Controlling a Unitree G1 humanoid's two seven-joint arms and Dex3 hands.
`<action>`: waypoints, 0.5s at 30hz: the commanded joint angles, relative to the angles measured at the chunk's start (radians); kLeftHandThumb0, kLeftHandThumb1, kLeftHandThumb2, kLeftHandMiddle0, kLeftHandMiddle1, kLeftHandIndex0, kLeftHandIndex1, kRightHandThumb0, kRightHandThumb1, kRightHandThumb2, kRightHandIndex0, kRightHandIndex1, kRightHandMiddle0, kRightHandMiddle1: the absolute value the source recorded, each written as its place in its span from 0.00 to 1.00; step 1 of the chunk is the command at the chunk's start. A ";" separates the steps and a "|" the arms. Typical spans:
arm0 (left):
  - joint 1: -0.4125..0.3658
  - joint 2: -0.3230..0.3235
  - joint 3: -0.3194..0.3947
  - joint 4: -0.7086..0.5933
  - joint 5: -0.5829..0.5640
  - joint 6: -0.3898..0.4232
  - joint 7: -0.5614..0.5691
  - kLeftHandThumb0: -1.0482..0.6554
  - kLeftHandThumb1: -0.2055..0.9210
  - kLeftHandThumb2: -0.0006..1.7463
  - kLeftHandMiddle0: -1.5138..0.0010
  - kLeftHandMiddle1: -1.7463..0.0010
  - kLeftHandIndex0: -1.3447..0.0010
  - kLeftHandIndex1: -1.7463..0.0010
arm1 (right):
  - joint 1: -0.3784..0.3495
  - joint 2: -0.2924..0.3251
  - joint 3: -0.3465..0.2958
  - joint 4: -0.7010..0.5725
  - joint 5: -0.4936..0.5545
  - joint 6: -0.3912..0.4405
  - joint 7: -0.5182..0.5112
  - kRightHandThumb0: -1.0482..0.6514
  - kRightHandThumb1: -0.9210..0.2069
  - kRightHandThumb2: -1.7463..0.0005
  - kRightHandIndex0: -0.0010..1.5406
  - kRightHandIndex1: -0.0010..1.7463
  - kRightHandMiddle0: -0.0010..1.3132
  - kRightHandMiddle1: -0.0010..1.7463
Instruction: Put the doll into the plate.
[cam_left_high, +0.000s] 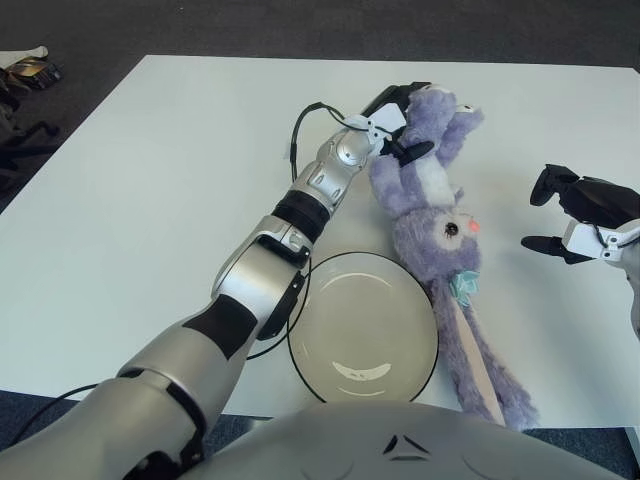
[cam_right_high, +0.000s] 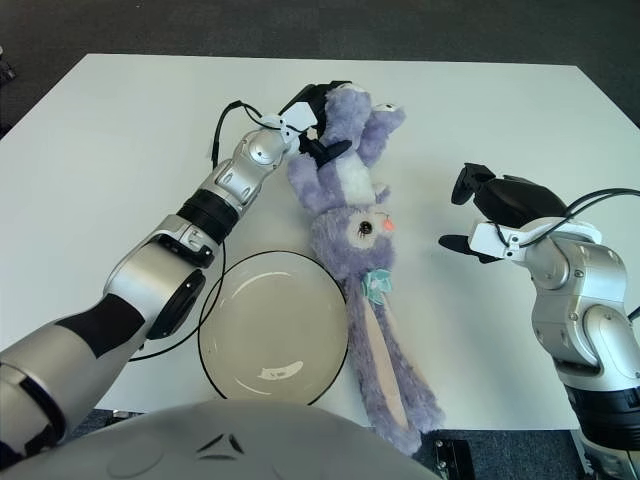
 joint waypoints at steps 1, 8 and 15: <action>0.007 0.008 0.021 0.017 -0.007 -0.026 0.047 0.68 0.28 0.86 0.22 0.00 0.28 0.00 | 0.004 -0.011 -0.002 0.005 -0.009 -0.012 -0.002 0.14 0.14 0.64 0.13 0.72 0.00 0.83; 0.011 0.014 0.030 0.030 -0.002 -0.047 0.108 0.69 0.30 0.87 0.20 0.00 0.25 0.00 | 0.013 0.000 0.007 -0.008 -0.029 -0.011 -0.006 0.11 0.15 0.66 0.12 0.77 0.00 0.85; 0.005 -0.003 0.072 0.053 -0.033 -0.023 0.177 0.67 0.30 0.86 0.20 0.00 0.24 0.00 | 0.004 -0.004 0.007 0.035 -0.014 -0.035 -0.028 0.12 0.18 0.64 0.12 0.82 0.00 0.91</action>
